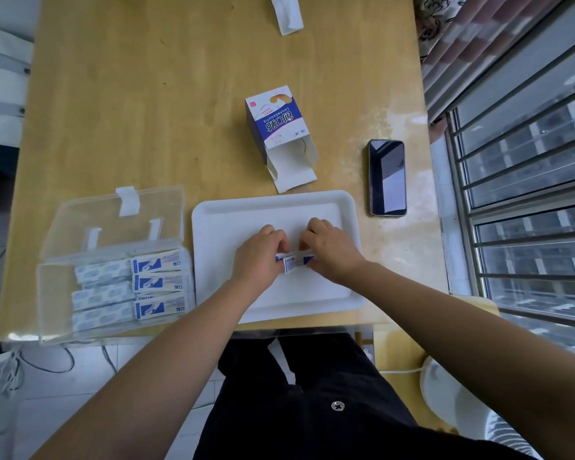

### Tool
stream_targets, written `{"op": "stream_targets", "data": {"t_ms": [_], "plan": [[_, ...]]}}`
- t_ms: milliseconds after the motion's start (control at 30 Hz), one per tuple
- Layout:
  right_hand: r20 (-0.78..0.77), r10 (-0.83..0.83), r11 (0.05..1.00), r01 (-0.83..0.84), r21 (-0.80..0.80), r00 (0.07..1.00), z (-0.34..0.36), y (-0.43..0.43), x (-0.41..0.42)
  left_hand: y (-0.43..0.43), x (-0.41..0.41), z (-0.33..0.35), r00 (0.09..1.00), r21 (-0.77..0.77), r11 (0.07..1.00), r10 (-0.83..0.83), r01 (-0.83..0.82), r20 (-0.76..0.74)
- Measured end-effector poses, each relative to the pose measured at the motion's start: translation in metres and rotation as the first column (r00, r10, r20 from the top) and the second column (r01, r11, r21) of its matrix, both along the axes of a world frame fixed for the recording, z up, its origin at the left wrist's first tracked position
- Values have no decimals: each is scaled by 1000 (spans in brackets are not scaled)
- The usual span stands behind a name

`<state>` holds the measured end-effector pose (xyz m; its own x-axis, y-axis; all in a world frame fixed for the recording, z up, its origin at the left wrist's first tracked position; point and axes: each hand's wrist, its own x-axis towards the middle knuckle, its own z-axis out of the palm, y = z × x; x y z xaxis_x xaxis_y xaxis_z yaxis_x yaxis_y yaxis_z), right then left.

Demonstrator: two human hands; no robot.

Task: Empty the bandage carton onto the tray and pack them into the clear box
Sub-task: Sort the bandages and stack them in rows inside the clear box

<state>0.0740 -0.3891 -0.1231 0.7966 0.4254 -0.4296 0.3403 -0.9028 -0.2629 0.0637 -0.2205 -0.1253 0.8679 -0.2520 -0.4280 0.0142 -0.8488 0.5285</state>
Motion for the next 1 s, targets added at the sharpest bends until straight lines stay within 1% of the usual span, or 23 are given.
{"op": "stream_targets", "data": {"t_ms": [100,167,233,333,400,433,533,667,867,1000], "plan": [[-40,-22,999,23,24,999,0,1,-1,7,0,1,999,-51,998,-27,26,-18],[-83,-71,997,74,36,994,0,2,-1,12,0,2,998,-108,994,-25,18,-65],[-103,-82,995,88,49,991,3,3,0,15,-2,7,996,-127,991,-41,30,-83],[-31,-105,979,109,170,994,8,5,2,16,-5,10,999,-102,994,-38,38,1],[38,-140,962,126,242,989,10,6,0,15,-7,10,996,-75,997,18,-12,86],[62,-153,958,133,253,986,10,6,-2,15,-7,9,992,-59,997,49,-43,115],[56,-212,956,195,218,976,5,2,-10,14,-12,4,986,-41,993,119,-115,116],[-21,-293,933,291,212,956,-2,-5,-20,14,-21,-2,988,-117,983,147,-140,53],[-40,-316,911,315,265,948,-6,4,-19,2,-21,-6,985,-190,966,174,-174,-13],[-63,-298,914,304,271,953,-3,-1,-15,6,-17,-3,987,-187,971,155,-148,27]]}}
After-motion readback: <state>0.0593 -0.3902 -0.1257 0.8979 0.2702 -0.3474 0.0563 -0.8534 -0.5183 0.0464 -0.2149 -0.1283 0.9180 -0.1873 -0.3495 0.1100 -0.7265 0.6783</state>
